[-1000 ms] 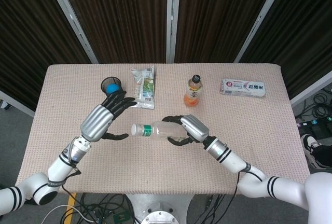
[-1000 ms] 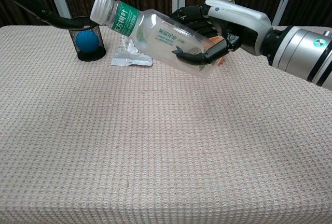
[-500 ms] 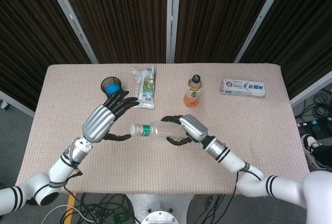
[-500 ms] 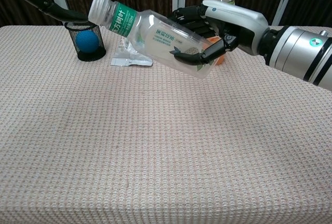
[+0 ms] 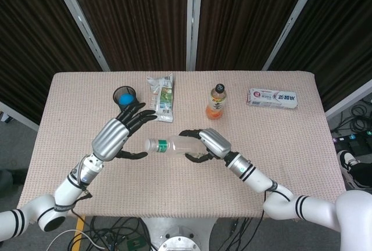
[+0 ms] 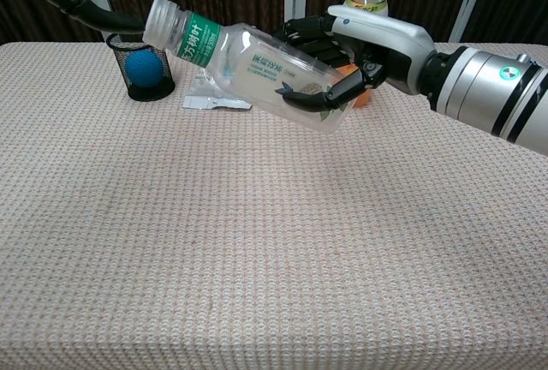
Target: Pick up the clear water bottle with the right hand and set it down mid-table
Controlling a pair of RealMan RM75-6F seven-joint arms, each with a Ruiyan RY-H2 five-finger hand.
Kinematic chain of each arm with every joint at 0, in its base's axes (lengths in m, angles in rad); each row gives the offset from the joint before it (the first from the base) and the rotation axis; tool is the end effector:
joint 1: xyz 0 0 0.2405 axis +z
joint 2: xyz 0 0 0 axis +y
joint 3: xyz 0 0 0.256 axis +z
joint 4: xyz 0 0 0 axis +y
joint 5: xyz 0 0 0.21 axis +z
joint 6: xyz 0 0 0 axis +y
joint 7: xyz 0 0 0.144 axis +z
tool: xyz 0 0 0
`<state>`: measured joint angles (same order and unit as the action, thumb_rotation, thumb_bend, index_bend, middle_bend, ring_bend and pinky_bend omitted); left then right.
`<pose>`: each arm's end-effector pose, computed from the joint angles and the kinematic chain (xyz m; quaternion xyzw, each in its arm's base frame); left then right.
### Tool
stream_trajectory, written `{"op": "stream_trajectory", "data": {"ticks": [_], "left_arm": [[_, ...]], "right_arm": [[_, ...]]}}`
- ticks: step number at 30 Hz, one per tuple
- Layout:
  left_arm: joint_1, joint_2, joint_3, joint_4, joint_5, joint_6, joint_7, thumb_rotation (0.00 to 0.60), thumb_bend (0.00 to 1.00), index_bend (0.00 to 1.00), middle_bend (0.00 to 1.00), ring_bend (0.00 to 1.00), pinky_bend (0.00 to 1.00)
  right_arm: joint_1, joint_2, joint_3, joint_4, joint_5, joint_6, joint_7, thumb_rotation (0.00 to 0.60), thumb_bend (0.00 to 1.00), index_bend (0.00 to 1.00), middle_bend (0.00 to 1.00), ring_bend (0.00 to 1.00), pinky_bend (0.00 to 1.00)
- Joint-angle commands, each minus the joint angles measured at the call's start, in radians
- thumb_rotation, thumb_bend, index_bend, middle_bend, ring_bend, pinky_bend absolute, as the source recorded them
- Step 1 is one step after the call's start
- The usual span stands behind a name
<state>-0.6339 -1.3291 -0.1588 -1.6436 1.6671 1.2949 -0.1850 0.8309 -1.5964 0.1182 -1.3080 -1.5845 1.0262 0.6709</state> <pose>-0.1148 0.3020 0.0781 -0.6855 -0.3114 -0.5990 0.2726 -0.1025 -0.3418 -0.0266 0.6727 -0.4984 0.5329 0.1225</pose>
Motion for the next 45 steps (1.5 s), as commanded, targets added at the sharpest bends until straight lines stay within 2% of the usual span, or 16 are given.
{"op": "stream_trajectory", "data": {"ticks": [1,26,38,45], "left_arm": [[-0.002,0.001,0.005,0.001,-0.003,-0.006,0.002,0.600,0.00,0.15,0.13,0.00,0.04],[-0.014,0.007,0.003,-0.020,-0.006,0.007,0.032,0.600,0.00,0.15,0.13,0.00,0.04],[-0.003,0.014,0.027,-0.016,-0.010,0.003,0.040,0.600,0.00,0.15,0.13,0.00,0.04],[-0.008,0.006,0.016,-0.014,-0.011,0.010,0.045,0.600,0.00,0.15,0.13,0.00,0.04]], "right_arm": [[-0.002,0.005,0.002,-0.003,-0.001,0.011,0.008,0.600,0.58,0.69,0.56,0.47,0.47],[0.012,0.002,-0.020,-0.014,-0.008,0.003,0.003,0.600,0.58,0.70,0.56,0.48,0.47],[0.001,0.027,-0.015,-0.032,-0.009,0.038,0.016,0.600,0.58,0.70,0.56,0.48,0.47],[0.001,0.027,-0.028,-0.039,-0.016,0.031,0.007,0.600,0.58,0.70,0.56,0.48,0.47]]}}
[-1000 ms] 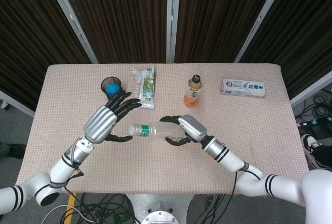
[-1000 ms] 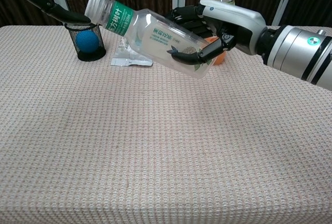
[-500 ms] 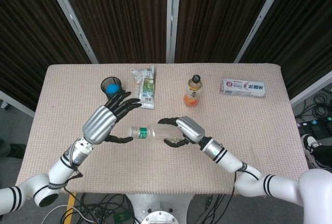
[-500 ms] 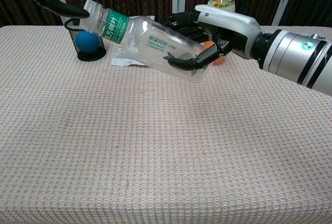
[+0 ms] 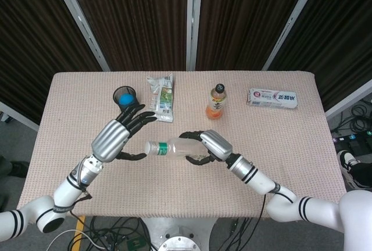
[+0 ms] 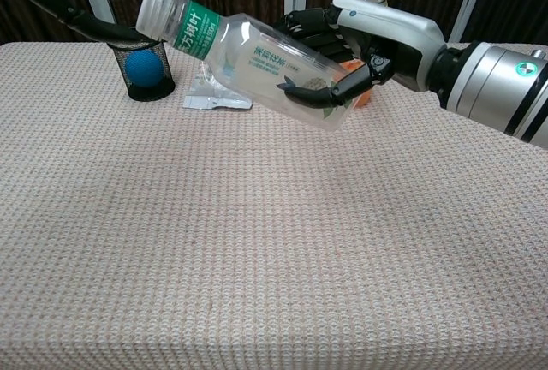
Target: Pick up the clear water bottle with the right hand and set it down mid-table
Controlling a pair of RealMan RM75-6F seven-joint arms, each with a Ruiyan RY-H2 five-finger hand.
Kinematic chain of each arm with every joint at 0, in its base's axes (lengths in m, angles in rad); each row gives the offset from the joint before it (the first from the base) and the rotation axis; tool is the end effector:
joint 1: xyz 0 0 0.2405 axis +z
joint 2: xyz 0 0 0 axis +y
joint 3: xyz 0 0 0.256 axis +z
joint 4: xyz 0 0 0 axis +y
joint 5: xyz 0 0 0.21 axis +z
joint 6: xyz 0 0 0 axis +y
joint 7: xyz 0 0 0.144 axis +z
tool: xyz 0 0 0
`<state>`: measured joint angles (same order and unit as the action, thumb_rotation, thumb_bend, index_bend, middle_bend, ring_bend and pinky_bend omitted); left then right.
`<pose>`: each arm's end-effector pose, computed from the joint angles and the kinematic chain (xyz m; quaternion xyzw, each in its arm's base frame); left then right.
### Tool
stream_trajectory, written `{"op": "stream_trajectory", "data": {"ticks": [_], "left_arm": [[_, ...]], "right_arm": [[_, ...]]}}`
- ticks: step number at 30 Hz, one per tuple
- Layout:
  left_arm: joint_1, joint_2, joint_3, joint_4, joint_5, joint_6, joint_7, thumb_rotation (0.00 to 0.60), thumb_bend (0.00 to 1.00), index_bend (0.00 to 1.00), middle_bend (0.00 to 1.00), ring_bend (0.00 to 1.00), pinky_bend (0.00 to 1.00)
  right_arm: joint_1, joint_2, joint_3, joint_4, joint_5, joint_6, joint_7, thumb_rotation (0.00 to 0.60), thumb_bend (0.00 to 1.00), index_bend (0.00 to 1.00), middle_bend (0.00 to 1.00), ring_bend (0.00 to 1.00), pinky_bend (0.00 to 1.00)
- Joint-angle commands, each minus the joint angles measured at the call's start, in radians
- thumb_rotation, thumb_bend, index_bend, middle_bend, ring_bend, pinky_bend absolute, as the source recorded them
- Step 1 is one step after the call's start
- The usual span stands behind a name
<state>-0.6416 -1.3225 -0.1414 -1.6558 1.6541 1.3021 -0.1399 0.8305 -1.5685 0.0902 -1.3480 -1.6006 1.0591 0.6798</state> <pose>-0.1149 0.3002 0.0779 -0.6926 -0.3016 -0.5907 0.2837 -0.1019 -0.3335 -0.0208 0.6758 -0.4946 0.5356 0.1087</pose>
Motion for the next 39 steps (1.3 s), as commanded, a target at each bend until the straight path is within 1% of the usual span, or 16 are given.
{"op": "stream_trajectory", "data": {"ticks": [1,15,21,28,39], "left_arm": [[-0.001,0.001,-0.002,-0.003,0.004,0.005,0.001,0.600,0.00,0.15,0.13,0.00,0.04],[0.005,0.013,0.004,-0.030,0.026,0.025,0.014,0.600,0.00,0.15,0.13,0.00,0.04],[0.005,0.007,0.018,-0.021,0.013,0.000,0.023,0.600,0.00,0.15,0.13,0.00,0.04],[-0.001,-0.002,0.002,-0.010,0.002,0.003,0.025,0.600,0.00,0.15,0.13,0.00,0.04],[0.004,0.004,0.004,-0.034,0.023,0.024,0.032,0.600,0.00,0.15,0.13,0.00,0.04]], "right_arm": [[0.002,-0.003,0.001,0.002,0.002,-0.003,-0.003,0.600,0.58,0.70,0.56,0.48,0.47],[0.008,-0.015,0.002,0.020,0.009,-0.012,-0.005,0.600,0.58,0.70,0.56,0.48,0.48],[0.000,0.000,0.006,0.013,0.006,0.009,0.008,0.600,0.58,0.70,0.57,0.48,0.48],[0.001,0.004,-0.008,0.011,-0.003,0.001,0.011,0.600,0.58,0.70,0.57,0.48,0.48],[0.015,-0.024,-0.003,0.040,0.007,-0.022,0.007,0.600,0.58,0.71,0.57,0.48,0.48]]}}
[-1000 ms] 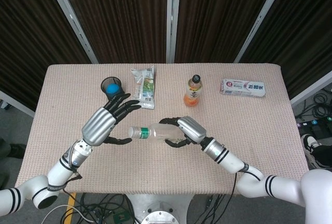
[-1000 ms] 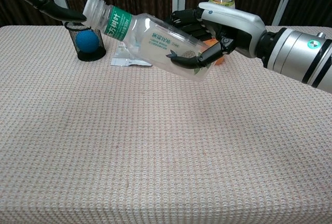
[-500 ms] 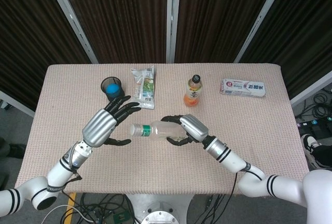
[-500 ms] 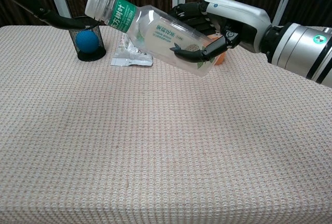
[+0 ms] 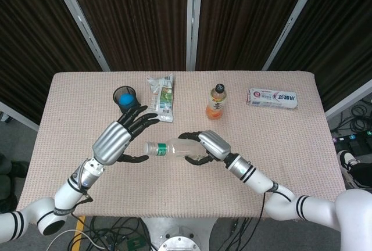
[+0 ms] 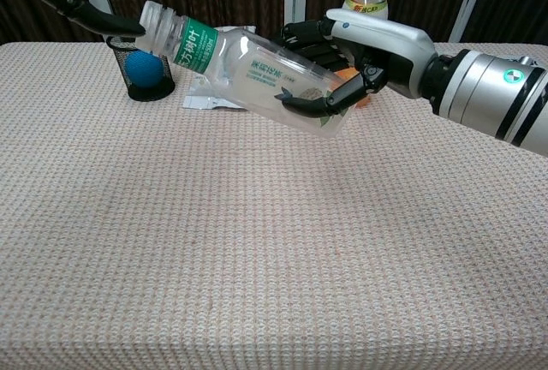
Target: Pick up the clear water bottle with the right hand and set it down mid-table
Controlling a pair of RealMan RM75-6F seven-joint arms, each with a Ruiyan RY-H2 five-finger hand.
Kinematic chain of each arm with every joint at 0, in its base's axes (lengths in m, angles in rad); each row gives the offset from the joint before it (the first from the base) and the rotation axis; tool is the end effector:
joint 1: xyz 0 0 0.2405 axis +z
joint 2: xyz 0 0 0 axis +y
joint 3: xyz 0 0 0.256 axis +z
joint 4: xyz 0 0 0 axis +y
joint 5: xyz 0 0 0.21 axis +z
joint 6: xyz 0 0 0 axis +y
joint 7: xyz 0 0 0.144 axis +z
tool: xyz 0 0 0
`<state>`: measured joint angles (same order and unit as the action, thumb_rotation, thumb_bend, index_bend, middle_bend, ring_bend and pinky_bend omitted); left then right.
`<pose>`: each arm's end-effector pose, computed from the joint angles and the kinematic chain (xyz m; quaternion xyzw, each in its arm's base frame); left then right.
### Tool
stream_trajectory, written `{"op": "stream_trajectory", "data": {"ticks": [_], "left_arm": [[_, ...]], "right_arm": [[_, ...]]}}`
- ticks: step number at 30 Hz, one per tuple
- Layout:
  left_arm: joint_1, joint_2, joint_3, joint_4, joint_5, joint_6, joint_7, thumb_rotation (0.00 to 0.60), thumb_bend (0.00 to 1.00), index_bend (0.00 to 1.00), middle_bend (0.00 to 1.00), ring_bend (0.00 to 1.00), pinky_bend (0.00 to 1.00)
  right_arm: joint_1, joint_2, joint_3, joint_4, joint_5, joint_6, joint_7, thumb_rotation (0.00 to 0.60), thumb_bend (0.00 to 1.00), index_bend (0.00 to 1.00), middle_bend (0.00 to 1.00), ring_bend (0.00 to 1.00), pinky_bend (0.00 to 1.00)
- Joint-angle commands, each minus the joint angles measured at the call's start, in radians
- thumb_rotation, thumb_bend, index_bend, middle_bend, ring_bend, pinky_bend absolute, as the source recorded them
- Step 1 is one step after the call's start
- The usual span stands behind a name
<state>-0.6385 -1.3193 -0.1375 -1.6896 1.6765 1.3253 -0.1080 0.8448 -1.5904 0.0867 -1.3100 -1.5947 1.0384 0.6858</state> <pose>-0.1074 0.2923 0.0801 -0.6923 -0.2879 -0.6002 0.2785 -0.1029 -0.3378 -0.0284 0.6818 -0.4959 0.5260 0.1125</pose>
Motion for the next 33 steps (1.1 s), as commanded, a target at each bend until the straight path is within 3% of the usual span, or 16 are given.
{"op": "stream_trajectory", "data": {"ticks": [1,33], "left_arm": [[0.001,0.002,0.000,-0.001,0.000,0.001,0.000,0.600,0.00,0.15,0.13,0.00,0.04],[0.002,0.010,-0.003,-0.004,0.006,0.010,-0.006,0.600,0.00,0.15,0.13,0.00,0.04]], "right_arm": [[0.001,-0.003,0.001,0.003,0.001,-0.001,0.001,0.600,0.58,0.71,0.57,0.48,0.48],[0.000,-0.001,0.001,-0.001,-0.003,0.013,0.002,0.600,0.59,0.71,0.57,0.48,0.48]]}}
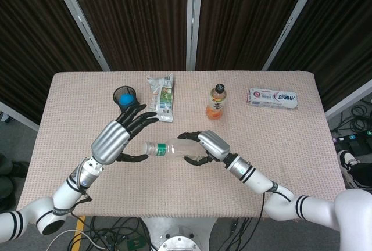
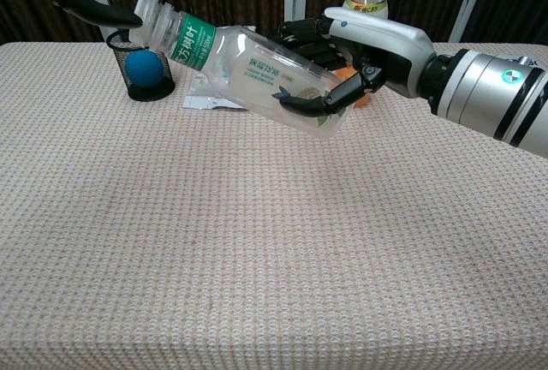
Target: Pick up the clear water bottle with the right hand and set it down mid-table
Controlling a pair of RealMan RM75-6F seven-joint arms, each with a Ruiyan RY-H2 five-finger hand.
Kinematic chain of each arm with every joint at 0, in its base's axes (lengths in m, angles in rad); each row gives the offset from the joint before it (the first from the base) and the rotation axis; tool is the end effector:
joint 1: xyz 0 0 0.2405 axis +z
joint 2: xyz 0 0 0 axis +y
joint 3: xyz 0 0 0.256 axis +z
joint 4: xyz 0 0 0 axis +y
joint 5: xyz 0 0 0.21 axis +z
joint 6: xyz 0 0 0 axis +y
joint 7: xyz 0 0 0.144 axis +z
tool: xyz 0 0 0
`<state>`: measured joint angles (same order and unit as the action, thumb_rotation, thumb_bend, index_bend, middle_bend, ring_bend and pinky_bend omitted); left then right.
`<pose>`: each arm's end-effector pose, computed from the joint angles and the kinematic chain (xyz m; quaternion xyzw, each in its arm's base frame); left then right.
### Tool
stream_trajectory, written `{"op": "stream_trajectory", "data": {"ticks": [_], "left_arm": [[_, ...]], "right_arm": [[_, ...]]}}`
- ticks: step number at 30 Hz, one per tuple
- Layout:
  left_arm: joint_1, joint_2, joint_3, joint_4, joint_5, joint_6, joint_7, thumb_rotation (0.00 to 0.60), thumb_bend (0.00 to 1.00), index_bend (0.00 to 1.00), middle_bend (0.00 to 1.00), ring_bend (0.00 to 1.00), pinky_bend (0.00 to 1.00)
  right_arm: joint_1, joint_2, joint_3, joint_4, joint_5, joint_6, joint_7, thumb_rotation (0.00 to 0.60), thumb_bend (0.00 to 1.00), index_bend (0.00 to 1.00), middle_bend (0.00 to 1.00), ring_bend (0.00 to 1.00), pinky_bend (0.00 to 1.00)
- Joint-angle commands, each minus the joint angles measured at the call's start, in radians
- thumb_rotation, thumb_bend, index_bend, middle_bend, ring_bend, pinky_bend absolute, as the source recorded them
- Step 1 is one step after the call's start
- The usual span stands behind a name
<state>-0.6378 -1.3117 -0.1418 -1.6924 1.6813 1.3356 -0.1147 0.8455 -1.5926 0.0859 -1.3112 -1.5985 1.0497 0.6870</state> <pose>-0.1066 0.2927 0.0841 -0.6891 -0.2844 -0.6057 0.2783 -0.1011 -0.3369 -0.0279 0.6807 -0.4933 0.5305 0.1094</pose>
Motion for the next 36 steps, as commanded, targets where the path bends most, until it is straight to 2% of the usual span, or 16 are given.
{"op": "stream_trajectory", "data": {"ticks": [1,8,14,19,26,36], "left_arm": [[0.002,0.003,0.003,-0.003,0.002,0.000,0.001,0.600,0.00,0.15,0.13,0.00,0.04],[0.005,0.001,0.011,0.004,-0.002,-0.006,-0.003,0.600,0.00,0.16,0.13,0.00,0.04],[0.010,-0.014,0.022,0.030,-0.011,-0.010,-0.033,0.600,0.01,0.25,0.13,0.00,0.04],[0.005,-0.015,0.023,0.043,-0.006,-0.015,-0.055,0.600,0.09,0.31,0.13,0.00,0.04],[0.000,-0.009,0.023,0.048,-0.002,-0.021,-0.063,0.600,0.20,0.32,0.13,0.00,0.04],[-0.005,0.001,0.030,0.041,0.002,-0.034,-0.056,0.600,0.25,0.33,0.13,0.00,0.04]], "right_arm": [[0.000,0.002,0.003,0.000,0.002,0.003,0.002,0.600,0.59,0.71,0.57,0.48,0.48],[-0.005,0.009,0.003,-0.003,0.003,0.011,0.004,0.600,0.59,0.71,0.57,0.48,0.48],[-0.009,0.018,0.004,-0.005,0.004,0.017,0.022,0.600,0.59,0.71,0.57,0.48,0.48],[-0.009,0.018,0.005,-0.005,0.001,0.019,0.026,0.600,0.59,0.71,0.57,0.49,0.48],[-0.009,0.022,0.002,-0.006,-0.001,0.018,0.032,0.600,0.59,0.71,0.57,0.49,0.48],[-0.009,0.024,0.005,-0.002,0.001,0.020,0.038,0.600,0.59,0.71,0.57,0.49,0.48]]}}
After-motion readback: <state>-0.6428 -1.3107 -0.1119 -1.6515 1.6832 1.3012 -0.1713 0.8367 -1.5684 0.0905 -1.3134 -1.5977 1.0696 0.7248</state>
